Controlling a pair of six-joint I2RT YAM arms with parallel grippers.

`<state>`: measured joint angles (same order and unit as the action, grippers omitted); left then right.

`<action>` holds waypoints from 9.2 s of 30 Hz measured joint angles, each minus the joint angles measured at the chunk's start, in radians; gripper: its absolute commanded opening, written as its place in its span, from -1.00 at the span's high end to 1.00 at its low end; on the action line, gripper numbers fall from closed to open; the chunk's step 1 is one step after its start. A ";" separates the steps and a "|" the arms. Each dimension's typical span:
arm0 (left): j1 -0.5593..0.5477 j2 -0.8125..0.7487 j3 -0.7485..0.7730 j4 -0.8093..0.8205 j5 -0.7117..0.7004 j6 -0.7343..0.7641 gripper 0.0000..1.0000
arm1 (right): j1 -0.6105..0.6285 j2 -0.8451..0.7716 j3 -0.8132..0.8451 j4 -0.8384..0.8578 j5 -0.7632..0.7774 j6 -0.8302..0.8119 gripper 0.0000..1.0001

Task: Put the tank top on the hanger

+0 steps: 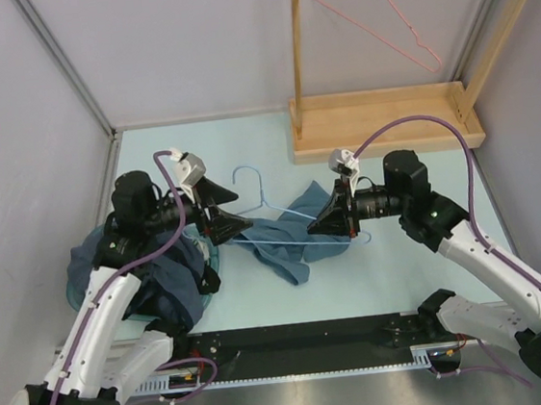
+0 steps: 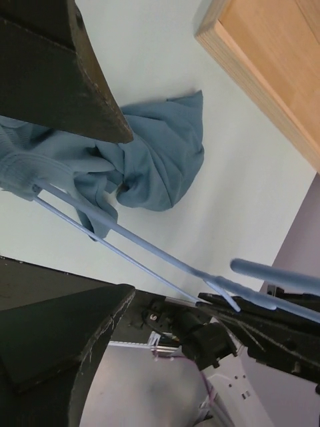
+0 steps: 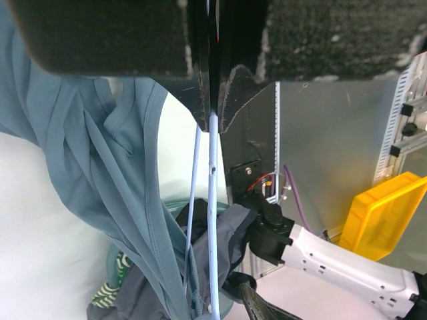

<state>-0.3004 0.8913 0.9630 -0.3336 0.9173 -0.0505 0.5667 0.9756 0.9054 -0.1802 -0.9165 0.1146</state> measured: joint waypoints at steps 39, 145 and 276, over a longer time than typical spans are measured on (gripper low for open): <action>-0.066 0.132 -0.006 0.008 -0.061 0.077 1.00 | -0.360 0.005 0.038 0.004 0.165 0.071 -0.71; -0.119 0.053 -0.051 0.039 -0.240 0.077 1.00 | -0.152 0.082 0.153 -0.411 0.758 0.097 1.00; -0.039 -0.082 -0.080 0.122 -0.376 0.093 -0.99 | -0.224 -0.116 -0.044 -0.299 0.979 0.008 1.00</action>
<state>-0.3397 0.8089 0.8825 -0.2111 0.5415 0.0425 0.3428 0.8593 0.8612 -0.4797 0.0624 0.1223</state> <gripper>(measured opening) 0.994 0.058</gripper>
